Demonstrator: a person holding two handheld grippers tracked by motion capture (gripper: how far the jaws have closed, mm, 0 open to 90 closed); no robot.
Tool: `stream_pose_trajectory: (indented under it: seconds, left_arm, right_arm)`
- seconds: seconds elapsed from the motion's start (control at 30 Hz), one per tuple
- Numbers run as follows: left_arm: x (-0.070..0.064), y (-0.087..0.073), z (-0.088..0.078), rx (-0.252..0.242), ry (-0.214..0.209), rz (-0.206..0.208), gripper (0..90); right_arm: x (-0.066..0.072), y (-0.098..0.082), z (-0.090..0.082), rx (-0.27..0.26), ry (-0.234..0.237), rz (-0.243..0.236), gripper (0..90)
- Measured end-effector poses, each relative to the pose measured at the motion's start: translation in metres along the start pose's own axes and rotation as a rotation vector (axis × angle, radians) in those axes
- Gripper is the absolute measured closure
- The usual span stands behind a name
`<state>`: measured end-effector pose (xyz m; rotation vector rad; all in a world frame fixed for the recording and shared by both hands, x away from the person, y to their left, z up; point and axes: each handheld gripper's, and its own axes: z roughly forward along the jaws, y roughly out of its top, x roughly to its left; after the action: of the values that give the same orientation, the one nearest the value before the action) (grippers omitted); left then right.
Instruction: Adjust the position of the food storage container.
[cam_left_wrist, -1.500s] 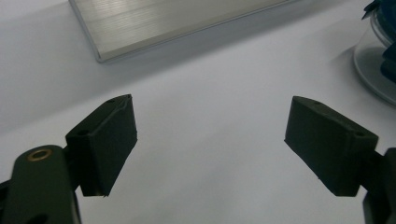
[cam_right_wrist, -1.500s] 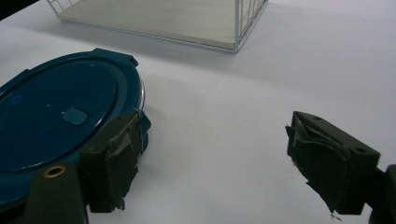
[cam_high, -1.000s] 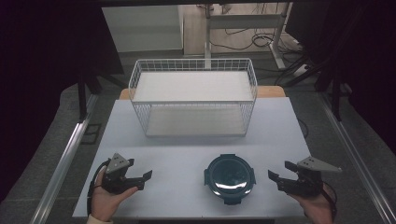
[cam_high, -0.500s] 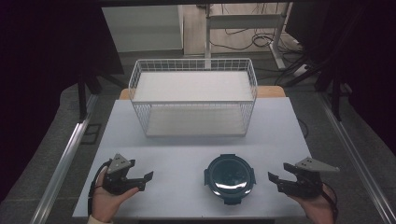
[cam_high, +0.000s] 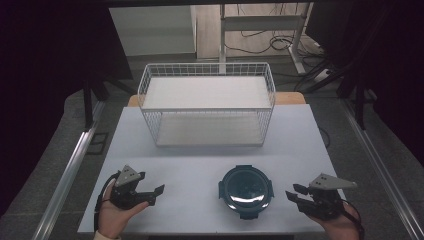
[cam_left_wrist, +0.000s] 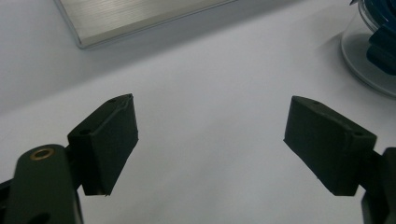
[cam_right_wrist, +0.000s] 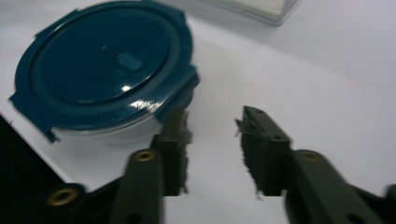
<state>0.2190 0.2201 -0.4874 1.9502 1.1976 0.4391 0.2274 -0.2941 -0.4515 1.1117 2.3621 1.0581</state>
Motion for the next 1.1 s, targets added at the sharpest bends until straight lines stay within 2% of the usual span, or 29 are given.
stream_pose_trajectory:
  seconds: [0.13, 0.23, 0.27, 0.4, 0.5, 0.67, 0.73, 1.1]
  left_arm:
    - [0.0, -0.001, 0.0, 0.006, -0.002, 0.004, 17.2]
    - [-0.001, -0.001, 0.001, 0.007, -0.002, 0.005, 17.2]
    - [-0.001, -0.001, 0.001, 0.008, -0.003, 0.006, 17.1]
    - [-0.002, -0.001, 0.002, 0.011, -0.003, 0.01, 17.1]
    - [-0.002, -0.002, 0.002, 0.013, -0.003, 0.01, 17.1]
    - [-0.002, -0.002, 0.004, 0.02, -0.003, 0.015, 17.1]
    - [-0.002, -0.002, 0.003, 0.018, -0.001, 0.014, 17.1]
    - [0.0, -0.003, 0.004, 0.022, 0.004, 0.012, 17.1]
  right_arm:
    - [0.008, -0.004, 0.001, 0.061, 0.041, -0.014, 80.8]
    - [0.014, -0.01, 0.005, 0.111, 0.075, -0.043, 87.4]
    - [0.016, -0.012, 0.007, 0.123, 0.082, -0.062, 88.7]
    - [0.025, -0.013, 0.015, 0.166, 0.117, -0.089, 89.2]
    - [0.033, -0.012, 0.021, 0.173, 0.128, -0.105, 89.2]
    - [0.041, -0.01, 0.029, 0.17, 0.115, -0.126, 89.3]
    - [0.041, -0.009, 0.029, 0.164, 0.096, -0.131, 89.3]
    - [0.028, -0.009, 0.031, 0.145, 0.046, -0.089, 89.4]
